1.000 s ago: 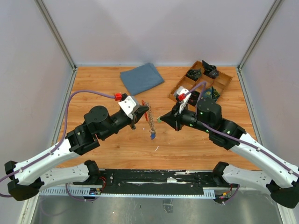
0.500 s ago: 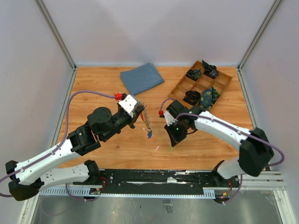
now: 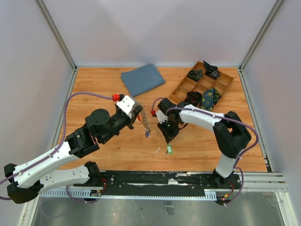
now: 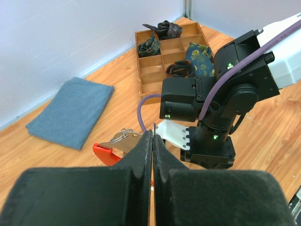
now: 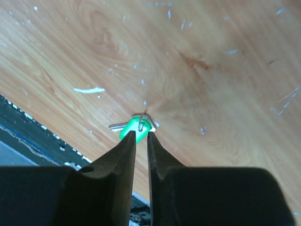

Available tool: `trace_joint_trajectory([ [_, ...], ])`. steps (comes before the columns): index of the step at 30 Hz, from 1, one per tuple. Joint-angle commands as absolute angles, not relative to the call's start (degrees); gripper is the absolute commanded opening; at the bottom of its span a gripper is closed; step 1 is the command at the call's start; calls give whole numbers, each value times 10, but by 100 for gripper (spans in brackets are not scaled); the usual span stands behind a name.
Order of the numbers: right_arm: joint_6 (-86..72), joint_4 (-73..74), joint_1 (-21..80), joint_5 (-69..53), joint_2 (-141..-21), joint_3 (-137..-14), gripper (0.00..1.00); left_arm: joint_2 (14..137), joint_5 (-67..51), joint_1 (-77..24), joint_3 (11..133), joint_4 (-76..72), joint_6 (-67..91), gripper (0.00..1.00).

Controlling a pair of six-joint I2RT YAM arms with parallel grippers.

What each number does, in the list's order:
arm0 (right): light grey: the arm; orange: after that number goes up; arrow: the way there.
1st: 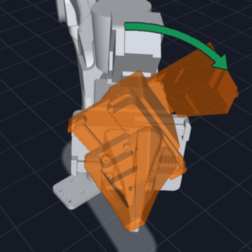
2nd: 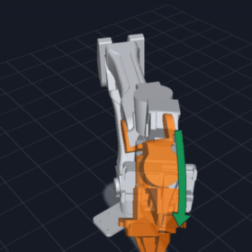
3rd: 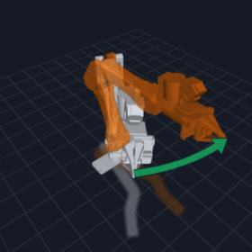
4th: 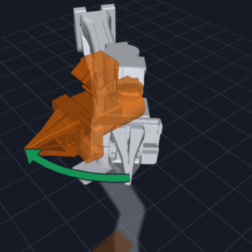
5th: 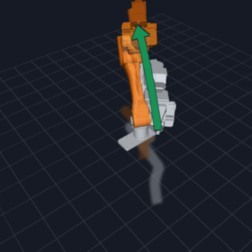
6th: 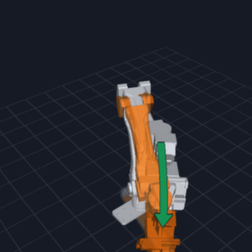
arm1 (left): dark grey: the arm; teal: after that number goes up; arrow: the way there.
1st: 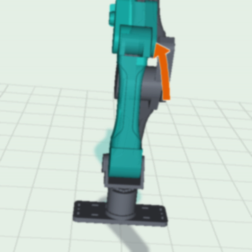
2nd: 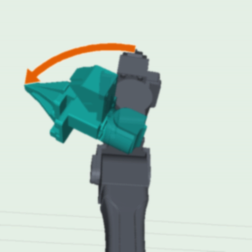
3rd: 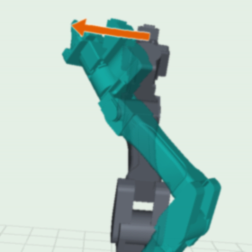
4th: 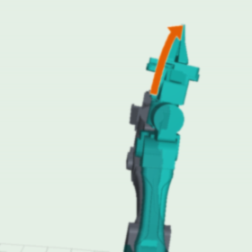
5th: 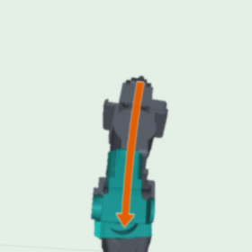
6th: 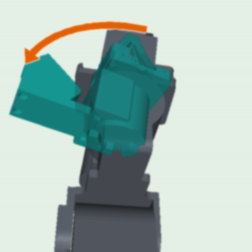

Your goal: Put the keys on the keyring

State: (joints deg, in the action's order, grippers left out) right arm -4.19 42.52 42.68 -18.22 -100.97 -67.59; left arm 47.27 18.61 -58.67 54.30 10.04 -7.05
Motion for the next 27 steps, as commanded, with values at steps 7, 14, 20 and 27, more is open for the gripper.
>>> trace_joint_trajectory([
  [7,-75,330,423,-105,-929,-630,36,460,198,-584,541,82,-74,1],
  [14,-126,291,464,-83,-896,-578,45,458,196,-584,542,80,-73,1],
  [20,-142,282,472,-82,-910,-560,40,456,195,-584,545,84,-73,1],
  [27,-139,284,472,-94,-929,-560,34,457,195,-584,544,83,-73,1],
])
